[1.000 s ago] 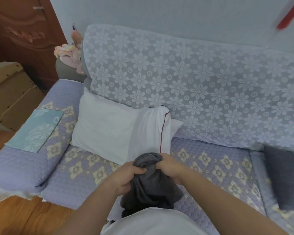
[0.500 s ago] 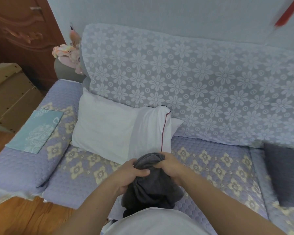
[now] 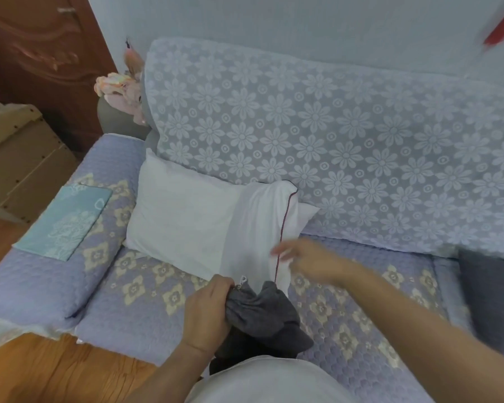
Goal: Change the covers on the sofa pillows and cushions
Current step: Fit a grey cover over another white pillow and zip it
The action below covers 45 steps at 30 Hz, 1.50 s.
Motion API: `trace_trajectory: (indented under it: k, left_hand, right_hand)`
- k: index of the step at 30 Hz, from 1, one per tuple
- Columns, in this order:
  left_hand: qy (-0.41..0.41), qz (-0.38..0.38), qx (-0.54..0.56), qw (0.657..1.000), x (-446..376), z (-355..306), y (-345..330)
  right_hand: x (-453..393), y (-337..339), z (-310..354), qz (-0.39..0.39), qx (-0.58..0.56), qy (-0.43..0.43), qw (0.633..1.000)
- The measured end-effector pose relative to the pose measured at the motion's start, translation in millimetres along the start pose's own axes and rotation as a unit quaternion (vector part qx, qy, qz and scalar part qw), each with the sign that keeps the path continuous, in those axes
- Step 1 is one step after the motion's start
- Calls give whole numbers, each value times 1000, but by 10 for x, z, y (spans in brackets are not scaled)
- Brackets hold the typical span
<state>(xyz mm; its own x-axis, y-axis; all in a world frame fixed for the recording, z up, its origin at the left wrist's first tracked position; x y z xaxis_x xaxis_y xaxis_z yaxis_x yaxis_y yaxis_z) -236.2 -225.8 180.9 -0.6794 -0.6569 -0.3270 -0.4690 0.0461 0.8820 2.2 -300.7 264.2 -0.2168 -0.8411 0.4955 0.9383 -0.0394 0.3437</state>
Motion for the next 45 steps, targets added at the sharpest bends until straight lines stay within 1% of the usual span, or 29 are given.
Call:
trace_trajectory:
  k: [1,2,3,5,7,9,11,14,16,18,21,24,28,30,34,37,39,41,43,45]
  left_hand:
    - [-12,-10,-3,1000,50,-4,-4]
    - [-19,-12,-3,1000,83,-12,-6]
    - [-26,-8,0,1000,105,-19,-8]
    - [-35,-4,-4,999,122,-22,6]
    - [-31,-6,-8,999,140,10,18]
    - [-22,-14,-1,1000,166,37,36]
    - [-12,-19,1,1000,194,51,48]
    - [10,-23,1,1000,152,29,73]
    - [34,-36,18,999,84,11,89]
    - [60,-45,32,997,46,28,87]
    - [77,-52,29,995,111,67,99]
    - [80,-43,32,995,187,83,108]
    - [109,-21,68,991,150,57,126]
    - [127,7,87,988,139,41,111]
    - [138,61,110,983,117,19,70]
    - [133,67,121,981,89,-5,84]
    - [132,55,133,981,85,-45,134]
    - [152,51,177,971,76,-96,196]
    - [157,91,160,970,82,-125,173]
    - [133,119,129,976,103,-100,126]
  right_hand:
    - [-140,183,80,-89,-22,22,996]
    - [-311,329,146,-150,-16,52,987]
    - [-471,434,227,-169,7,69,983]
    - [-785,547,322,-153,54,64,985]
    - [-1039,609,336,-134,63,20,989]
    - [-1188,607,280,-99,60,3,993]
    - [-1205,494,255,-77,76,12,994]
    - [-1022,84,275,-76,117,45,989]
    - [-810,-334,260,-45,93,50,993]
    - [-623,-756,188,-14,43,39,998]
    - [-461,-1048,118,-9,-28,14,999]
    - [-462,-1036,40,9,-27,3,1000]
    - [-403,-1037,-67,27,11,51,998]
    - [-363,-1033,-140,39,-2,81,996]
    - [-296,-976,-112,65,-30,87,994]
    - [-211,-935,-11,75,-109,45,990]
    - [-107,-904,23,64,-202,-1,977]
    - [-8,-889,32,47,-255,-37,965]
    - [64,-900,5,34,-250,-52,966]
    - [90,-922,-59,32,-233,-41,971]
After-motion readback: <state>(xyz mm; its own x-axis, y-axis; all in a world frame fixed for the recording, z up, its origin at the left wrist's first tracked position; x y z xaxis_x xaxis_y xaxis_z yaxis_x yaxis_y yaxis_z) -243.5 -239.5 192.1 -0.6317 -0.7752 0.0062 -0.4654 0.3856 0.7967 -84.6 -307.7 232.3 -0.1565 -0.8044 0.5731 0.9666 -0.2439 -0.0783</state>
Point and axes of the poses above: each hand's wrist, its own x-axis away from the middle knuckle, its own y-axis out of the back of the hand, z = x × y, the point moved 1 cm from there along -x, towards the middle knuckle, and after that the axes turned 13 degrees about -x, right-handed, at the moved point
